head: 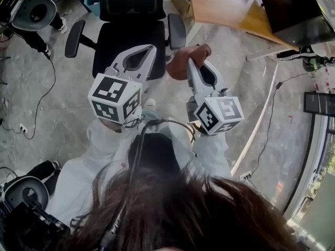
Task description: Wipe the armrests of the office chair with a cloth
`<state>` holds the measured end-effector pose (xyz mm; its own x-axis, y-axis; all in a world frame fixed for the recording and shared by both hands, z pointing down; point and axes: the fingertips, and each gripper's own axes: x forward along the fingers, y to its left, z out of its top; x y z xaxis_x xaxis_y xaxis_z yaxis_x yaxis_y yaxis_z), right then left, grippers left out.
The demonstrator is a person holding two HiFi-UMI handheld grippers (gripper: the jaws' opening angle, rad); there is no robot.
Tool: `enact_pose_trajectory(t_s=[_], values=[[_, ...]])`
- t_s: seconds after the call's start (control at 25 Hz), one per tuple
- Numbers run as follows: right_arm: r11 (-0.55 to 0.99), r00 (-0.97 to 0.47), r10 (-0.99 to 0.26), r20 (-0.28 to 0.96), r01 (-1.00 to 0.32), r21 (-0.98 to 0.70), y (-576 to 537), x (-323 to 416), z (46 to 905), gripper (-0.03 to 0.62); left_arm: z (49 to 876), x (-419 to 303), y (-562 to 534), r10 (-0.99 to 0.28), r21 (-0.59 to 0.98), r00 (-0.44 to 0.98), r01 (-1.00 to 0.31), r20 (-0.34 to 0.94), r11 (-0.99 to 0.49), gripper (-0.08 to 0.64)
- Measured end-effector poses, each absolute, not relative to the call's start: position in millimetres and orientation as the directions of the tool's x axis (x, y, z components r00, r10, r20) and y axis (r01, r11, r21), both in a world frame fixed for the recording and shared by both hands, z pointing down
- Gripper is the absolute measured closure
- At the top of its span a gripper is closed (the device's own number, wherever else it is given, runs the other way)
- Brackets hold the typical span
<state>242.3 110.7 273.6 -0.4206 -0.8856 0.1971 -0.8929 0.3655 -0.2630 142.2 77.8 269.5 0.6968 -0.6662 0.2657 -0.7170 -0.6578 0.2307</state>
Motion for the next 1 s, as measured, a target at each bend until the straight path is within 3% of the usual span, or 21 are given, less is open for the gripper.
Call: enact_pose_trajectory(t_s=[0.36, 1.0], values=[[0.330, -0.413, -0.863, 0.290, -0.897, -0.295, 36, 262, 310, 0.543, 305, 159, 8, -0.632, 0.288, 0.703, -0.711, 0.327, -0.642, 0.557], [0.386, -0.471, -0.778, 0.416, -0.881, -0.274, -65, 303, 373, 0.543, 327, 172, -66, -0.711, 0.322, 0.602, -0.797, 0.362, -0.511, 0.557]])
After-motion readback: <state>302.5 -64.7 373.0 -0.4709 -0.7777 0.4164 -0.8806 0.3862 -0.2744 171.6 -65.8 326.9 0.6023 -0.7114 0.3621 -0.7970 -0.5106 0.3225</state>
